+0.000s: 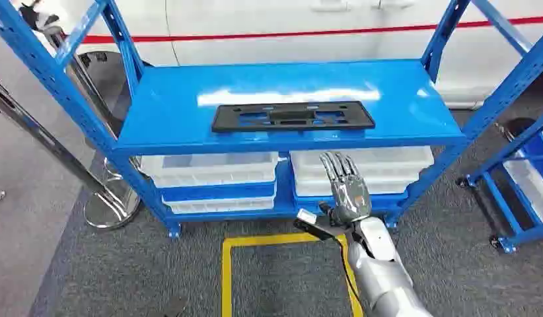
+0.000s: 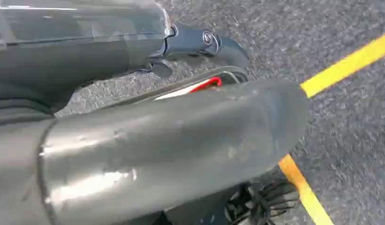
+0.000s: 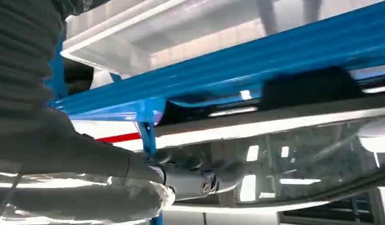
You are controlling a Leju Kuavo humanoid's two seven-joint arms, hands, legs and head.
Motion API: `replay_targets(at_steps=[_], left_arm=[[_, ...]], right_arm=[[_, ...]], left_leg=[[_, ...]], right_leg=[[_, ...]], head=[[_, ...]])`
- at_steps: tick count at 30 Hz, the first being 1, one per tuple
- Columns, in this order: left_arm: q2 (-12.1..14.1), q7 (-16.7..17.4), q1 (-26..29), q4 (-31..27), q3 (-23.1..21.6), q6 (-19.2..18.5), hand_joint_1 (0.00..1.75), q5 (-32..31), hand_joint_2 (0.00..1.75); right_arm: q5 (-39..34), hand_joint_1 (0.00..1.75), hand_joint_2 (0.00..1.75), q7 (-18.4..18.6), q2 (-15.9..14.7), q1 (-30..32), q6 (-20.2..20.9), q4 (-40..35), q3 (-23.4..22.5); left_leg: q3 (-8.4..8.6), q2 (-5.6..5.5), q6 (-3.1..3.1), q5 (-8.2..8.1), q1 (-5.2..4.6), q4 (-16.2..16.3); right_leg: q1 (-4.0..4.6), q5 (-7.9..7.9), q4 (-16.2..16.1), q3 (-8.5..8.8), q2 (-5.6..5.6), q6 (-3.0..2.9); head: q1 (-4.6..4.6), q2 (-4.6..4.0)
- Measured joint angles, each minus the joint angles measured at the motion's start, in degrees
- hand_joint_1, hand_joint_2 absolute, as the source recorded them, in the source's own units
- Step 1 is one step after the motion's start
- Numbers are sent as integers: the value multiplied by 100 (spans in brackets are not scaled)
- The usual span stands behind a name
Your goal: Take the parts from the cabinet and place them on the table.
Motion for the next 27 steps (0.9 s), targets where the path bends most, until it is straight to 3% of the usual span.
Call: replay_targets(at_steps=[2, 3, 5, 6, 7, 8, 10, 11, 12, 15, 17, 18, 20, 21, 22, 24, 25, 26, 27], left_arm=[[2, -2, -5, 0, 0, 0, 0, 0, 0], [0, -2, -11, 0, 0, 0, 0, 0, 0], [-4, -2, 1, 0, 0, 0, 0, -2, 0], [-4, -2, 19, 0, 0, 0, 0, -2, 0], [-4, -2, 35, 0, 0, 0, 0, -2, 0], [-4, -2, 41, 0, 0, 0, 0, -2, 0], [-4, -2, 33, 0, 0, 0, 0, -2, 0], [0, -2, 35, 0, 0, 0, 0, -2, 0], [7, -2, 13, 0, 0, 0, 0, -4, 0], [7, -9, 27, 0, -4, -2, 0, -39, 0], [4, -24, 22, 0, -13, -2, 0, -44, 0], [7, -24, 11, 0, -15, -2, 0, -46, 0], [4, -24, -3, 0, -26, -2, 0, -50, 0], [4, -24, 0, 0, -31, -2, 0, -50, 0], [4, -24, 6, 0, -33, -2, 0, -50, 0], [0, -22, 26, 0, -35, -4, 0, -50, 0], [-11, -22, 25, 0, -39, -4, 0, -52, 0], [-15, -20, 24, 0, -42, -2, 0, -52, 0], [-17, -17, 10, 2, -44, -2, 0, -52, 0]], right_arm=[[-15, 0, 175, 7, 0, -25, 0, -13, 2], [-17, 0, 175, 7, 2, -40, 0, -13, 9], [-17, 0, 175, 4, 4, -19, 0, -11, 20], [-17, 0, 175, 7, 4, -6, 0, -11, 20], [-17, 0, 175, 4, 4, 2, 0, -9, 20], [-20, 0, 175, 7, 4, 3, 0, -11, 20], [-31, 0, 175, 5, 4, -3, 0, -11, 20], [-35, 0, 175, 7, 4, -5, 0, -11, 20], [-37, 0, 175, 4, 4, -14, 2, -11, 20], [-35, 0, 175, 5, 9, -18, 0, -11, 20], [-33, 0, 175, 4, 9, -37, -2, -26, 20], [-37, 0, 175, 5, 9, -70, -4, -28, 17], [-35, 0, 175, 7, 9, -51, -4, -31, 15], [-33, 0, 175, 4, 9, -22, -4, -42, 4], [-33, 0, 175, 0, 9, -3, -4, -59, -7], [-17, 0, 175, -22, 9, -6, -4, -116, -46], [-13, 0, 175, -37, 9, -16, -4, -153, -63], [2, 0, 175, -44, 9, -21, -4, -181, -85], [17, 0, 175, -46, 9, -27, 0, -184, -105]], left_leg=[[-140, 6, -41, -58, 29, 351], [-347, 6, -47, -151, 36, 728], [-901, 6, -82, -502, 48, 1560], [-1123, 7, -100, -603, 52, 1808], [-1197, 6, -97, -528, 53, 1781], [-1157, 6, -86, -324, 52, 1530], [-819, 7, -44, 388, 44, 551], [-721, 14, 20, 660, 25, 128], [-722, 23, 39, 420, -37, 85], [-616, 4, 142, 499, -59, -45], [-408, -3, 196, 500, -33, -138], [-358, 0, 234, 462, -27, -142], [-271, 0, 252, 365, -27, -142], [-225, -4, 251, 316, -27, -137], [-163, -11, 244, 261, -25, -135], [-11, -18, 224, 138, -12, -117], [81, -20, 201, 60, -3, -102], [140, -19, 165, -24, 0, -97], [206, -18, 121, -98, -17, -32]], right_leg=[[-18, -35, -42, 139, 0, -76], [-18, -70, -43, 174, 0, -104], [1, -150, -42, 249, 1, -122], [10, -195, -39, 294, 5, -123], [16, -234, -38, 344, 16, -120], [20, -279, -38, 410, 26, -117], [28, -390, -39, 575, 25, -99], [20, -443, -50, 586, 20, -85], [29, -457, -48, 607, 29, -50], [13, -444, -65, 660, 23, 54], [-10, -483, 145, 652, 12, 103], [-9, -522, 484, 454, 11, 121], [-37, -822, 1289, -132, 11, 168], [-47, -970, 1522, -357, 11, 182], [-60, -995, 1560, -493, 8, 205], [-81, -665, 1069, -451, 2, 231], [-85, -317, 609, -320, -1, 222], [-90, 139, 159, -202, -6, 209], [-67, 272, -11, -220, -9, 180]], head=[[0, 0], [-11, 0], [-6, 0], [-6, 0], [-6, 0], [-6, 0], [-6, 0], [0, 0], [-6, 0], [-2, 0], [2, 0], [-6, 0], [-6, 0], [-4, 0], [-6, 0], [-6, 0], [-4, 0], [-2, 0], [-4, 0]])
